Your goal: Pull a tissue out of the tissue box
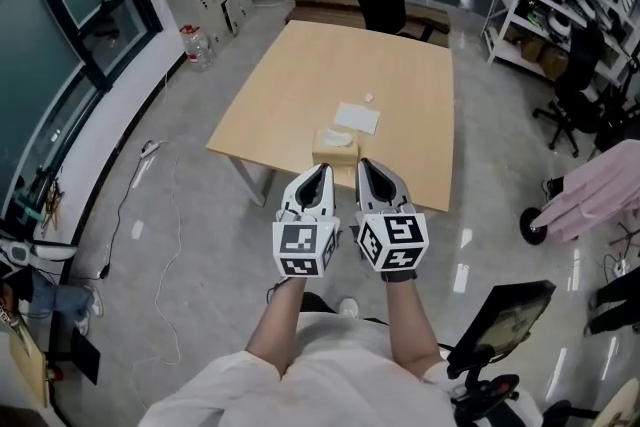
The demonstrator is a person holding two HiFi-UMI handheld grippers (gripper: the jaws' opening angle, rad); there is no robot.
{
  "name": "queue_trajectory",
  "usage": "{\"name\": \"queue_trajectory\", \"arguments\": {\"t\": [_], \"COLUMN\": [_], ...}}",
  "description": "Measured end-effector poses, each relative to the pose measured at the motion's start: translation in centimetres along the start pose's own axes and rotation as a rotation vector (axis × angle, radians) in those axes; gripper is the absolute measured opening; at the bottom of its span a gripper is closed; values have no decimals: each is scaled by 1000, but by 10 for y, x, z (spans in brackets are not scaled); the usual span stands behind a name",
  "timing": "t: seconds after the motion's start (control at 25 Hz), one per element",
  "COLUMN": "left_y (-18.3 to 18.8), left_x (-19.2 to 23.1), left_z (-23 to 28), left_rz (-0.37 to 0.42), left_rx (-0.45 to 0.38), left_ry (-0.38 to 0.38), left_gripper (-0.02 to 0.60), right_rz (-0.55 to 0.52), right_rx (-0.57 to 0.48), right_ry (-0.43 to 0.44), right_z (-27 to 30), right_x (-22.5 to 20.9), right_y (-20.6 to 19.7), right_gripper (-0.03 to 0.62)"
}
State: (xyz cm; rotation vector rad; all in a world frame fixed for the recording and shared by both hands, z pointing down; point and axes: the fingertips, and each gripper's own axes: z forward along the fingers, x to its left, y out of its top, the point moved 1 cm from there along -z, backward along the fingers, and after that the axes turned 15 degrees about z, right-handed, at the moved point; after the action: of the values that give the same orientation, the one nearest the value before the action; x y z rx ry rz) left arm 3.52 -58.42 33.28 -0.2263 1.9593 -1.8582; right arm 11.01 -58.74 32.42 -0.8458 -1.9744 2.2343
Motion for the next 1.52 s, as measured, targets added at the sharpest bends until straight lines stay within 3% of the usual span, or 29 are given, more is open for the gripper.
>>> {"name": "queue_trajectory", "arguments": {"t": [0.24,0.48,0.76,0.96,1.28,1.52], "left_y": [-23,-30,-33,-54,-101,-143], "left_x": [48,86,172,214,240,248], "left_z": [50,123,184,212,274,300], "left_rz": [-7,-22,-25,-12,-10,-56], "left_rx": [19,5,-49,-42,44,105], "left_ry": [-1,-38,-75,-117,-148,-193], "left_gripper": [-6,-6,-6,-6,-6,-6], "right_rz": [1,-22,-58,-88,-112,-143], "right_rx": [35,16,-17,-10,67,262], "right_ry": [16,-36,-73,-102,-67,-39], "right_z": [65,134,233,281,338,364], "right_x": [-2,-31,-18,-11,-68,-106], "right_y": [-19,4,14,0,-15,-64], "right_gripper": [-6,-6,-6,-6,-6,-6]}}
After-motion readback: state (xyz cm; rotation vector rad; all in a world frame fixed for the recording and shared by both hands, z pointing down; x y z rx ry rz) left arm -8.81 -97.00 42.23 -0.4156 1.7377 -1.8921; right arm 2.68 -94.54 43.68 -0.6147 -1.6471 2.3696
